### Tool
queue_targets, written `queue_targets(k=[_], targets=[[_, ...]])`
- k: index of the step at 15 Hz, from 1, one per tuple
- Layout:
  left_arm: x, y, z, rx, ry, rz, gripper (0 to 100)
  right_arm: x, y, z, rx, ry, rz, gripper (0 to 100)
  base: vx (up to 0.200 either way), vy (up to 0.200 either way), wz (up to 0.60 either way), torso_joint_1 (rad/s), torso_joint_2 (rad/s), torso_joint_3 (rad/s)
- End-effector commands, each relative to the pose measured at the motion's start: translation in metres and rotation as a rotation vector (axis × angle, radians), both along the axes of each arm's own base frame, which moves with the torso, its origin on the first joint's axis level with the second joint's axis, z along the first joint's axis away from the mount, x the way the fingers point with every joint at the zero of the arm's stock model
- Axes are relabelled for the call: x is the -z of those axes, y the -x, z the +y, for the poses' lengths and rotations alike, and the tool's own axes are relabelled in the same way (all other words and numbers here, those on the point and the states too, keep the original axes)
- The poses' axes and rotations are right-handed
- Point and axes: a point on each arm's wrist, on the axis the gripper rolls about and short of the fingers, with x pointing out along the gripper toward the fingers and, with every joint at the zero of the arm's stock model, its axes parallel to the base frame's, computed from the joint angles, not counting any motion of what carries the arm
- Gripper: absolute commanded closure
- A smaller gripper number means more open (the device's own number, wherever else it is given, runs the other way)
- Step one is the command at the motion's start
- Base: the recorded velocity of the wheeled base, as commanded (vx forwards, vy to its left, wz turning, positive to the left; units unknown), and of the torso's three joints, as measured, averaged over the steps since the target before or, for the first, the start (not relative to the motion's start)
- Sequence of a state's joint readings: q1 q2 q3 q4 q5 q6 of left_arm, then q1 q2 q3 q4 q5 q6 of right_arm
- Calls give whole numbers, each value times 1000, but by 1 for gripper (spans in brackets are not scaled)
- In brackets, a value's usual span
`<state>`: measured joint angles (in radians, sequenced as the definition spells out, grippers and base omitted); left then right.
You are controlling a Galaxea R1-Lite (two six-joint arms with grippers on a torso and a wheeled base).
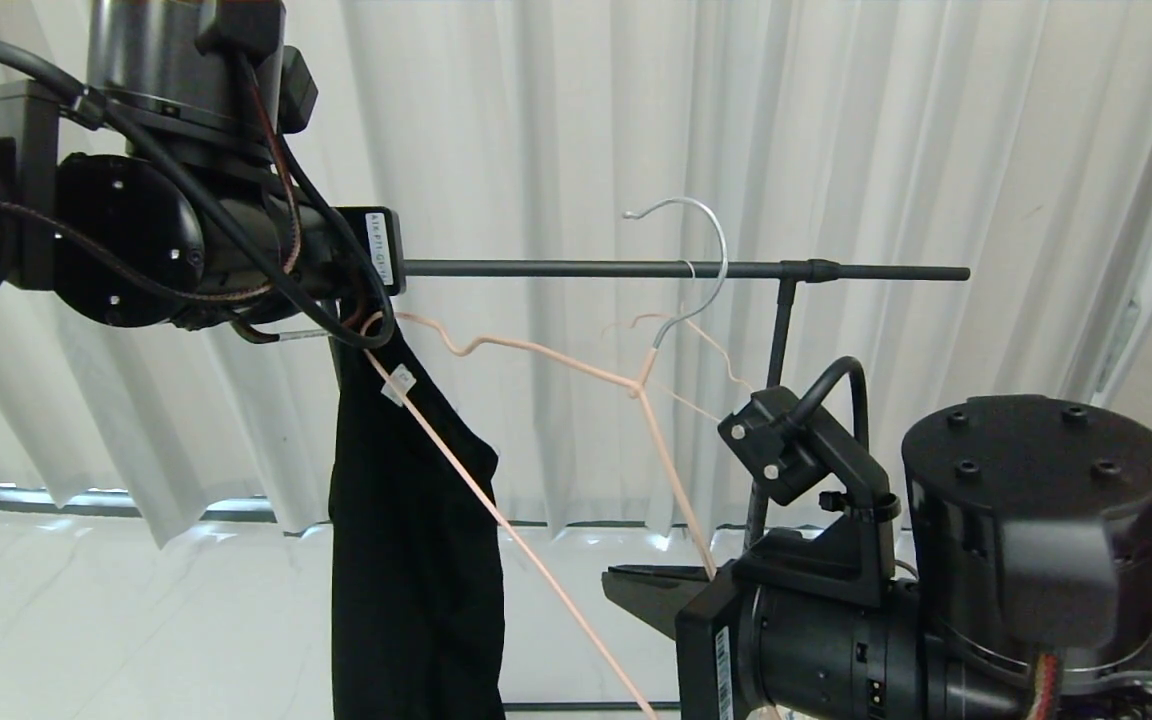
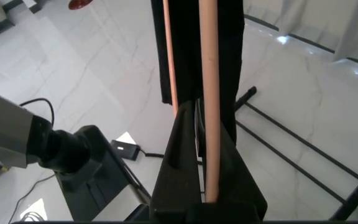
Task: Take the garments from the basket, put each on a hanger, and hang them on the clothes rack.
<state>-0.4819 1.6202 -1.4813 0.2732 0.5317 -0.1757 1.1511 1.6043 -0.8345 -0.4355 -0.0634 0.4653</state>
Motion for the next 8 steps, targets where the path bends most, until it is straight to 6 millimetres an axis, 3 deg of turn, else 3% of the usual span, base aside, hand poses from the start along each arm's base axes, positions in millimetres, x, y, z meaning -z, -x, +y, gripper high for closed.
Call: queue_targets(k=[1,8], targets=[[-1,1,0,2,2,-4,100,-2,0,-1,1,-5,-3,100,0,0,0,0,0,0],[-3,16,-19,43,-8,-19,100,-3,-23,-3,75,56,32,100,0,0,0,0,0,0]])
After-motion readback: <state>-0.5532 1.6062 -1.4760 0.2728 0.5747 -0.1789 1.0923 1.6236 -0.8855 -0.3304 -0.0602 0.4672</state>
